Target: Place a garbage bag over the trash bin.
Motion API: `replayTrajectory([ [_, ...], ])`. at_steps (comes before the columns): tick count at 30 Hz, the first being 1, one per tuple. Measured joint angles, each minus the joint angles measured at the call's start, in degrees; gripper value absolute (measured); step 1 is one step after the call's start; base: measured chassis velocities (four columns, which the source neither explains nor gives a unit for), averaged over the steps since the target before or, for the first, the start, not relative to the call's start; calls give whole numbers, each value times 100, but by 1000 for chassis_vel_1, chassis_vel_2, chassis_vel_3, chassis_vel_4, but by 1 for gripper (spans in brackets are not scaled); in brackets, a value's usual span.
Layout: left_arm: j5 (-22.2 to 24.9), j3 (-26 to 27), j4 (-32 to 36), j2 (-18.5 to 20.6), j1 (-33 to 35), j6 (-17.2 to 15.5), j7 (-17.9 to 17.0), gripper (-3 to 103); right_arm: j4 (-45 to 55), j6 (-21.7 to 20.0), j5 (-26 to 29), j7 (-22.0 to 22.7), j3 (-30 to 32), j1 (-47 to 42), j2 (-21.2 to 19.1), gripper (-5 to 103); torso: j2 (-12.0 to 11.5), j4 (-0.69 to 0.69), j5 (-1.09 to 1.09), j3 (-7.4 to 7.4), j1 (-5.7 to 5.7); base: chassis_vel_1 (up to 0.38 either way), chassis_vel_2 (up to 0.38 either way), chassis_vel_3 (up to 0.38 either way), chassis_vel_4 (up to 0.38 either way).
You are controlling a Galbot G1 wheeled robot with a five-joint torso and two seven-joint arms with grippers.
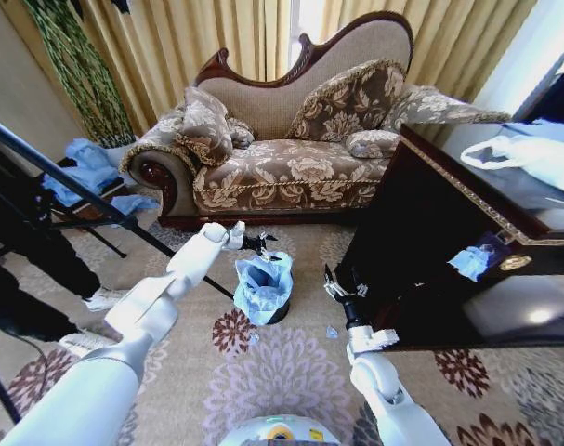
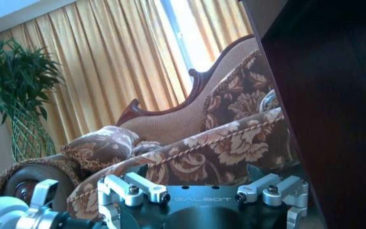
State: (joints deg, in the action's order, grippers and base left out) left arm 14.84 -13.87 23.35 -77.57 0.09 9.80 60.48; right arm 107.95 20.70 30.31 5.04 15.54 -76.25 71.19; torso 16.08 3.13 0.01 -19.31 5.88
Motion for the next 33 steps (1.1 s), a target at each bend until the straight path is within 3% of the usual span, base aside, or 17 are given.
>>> replayTrajectory([
  [4,-35,286,-137,-248,117,-101,-70,100,6,49,-3,0,-2,-37,-38,100,0,4,-1,0,0,0,0,0,0],
  [13,-203,674,-210,-412,289,-237,32,100,34,81,-8,20,-155,1,-84,100,0,2,0,0,0,0,0,0,0],
  [16,-244,718,-188,-382,395,-343,59,84,-50,134,-43,23,-272,65,-64,100,0,1,0,0,0,0,0,0,0],
  [19,-292,735,-163,-363,418,-400,62,78,-106,157,-55,31,-314,116,-59,100,0,1,0,0,0,0,0,0,0],
  [23,-347,748,-147,-342,436,-429,53,62,-225,194,-67,72,-374,232,-55,100,0,1,-1,0,0,0,0,0,0],
  [25,-348,745,-159,-346,436,-430,-8,51,-283,221,-82,85,-396,273,-51,100,0,2,0,0,0,0,0,0,0],
  [27,-350,737,-180,-355,436,-431,-56,51,-304,228,-84,94,-408,288,-49,100,0,2,-1,1,0,0,0,0,0],
  [33,-292,730,-304,-403,404,-414,-331,24,-467,269,-130,110,-492,341,-25,100,0,3,-1,0,0,0,0,0,0],
])
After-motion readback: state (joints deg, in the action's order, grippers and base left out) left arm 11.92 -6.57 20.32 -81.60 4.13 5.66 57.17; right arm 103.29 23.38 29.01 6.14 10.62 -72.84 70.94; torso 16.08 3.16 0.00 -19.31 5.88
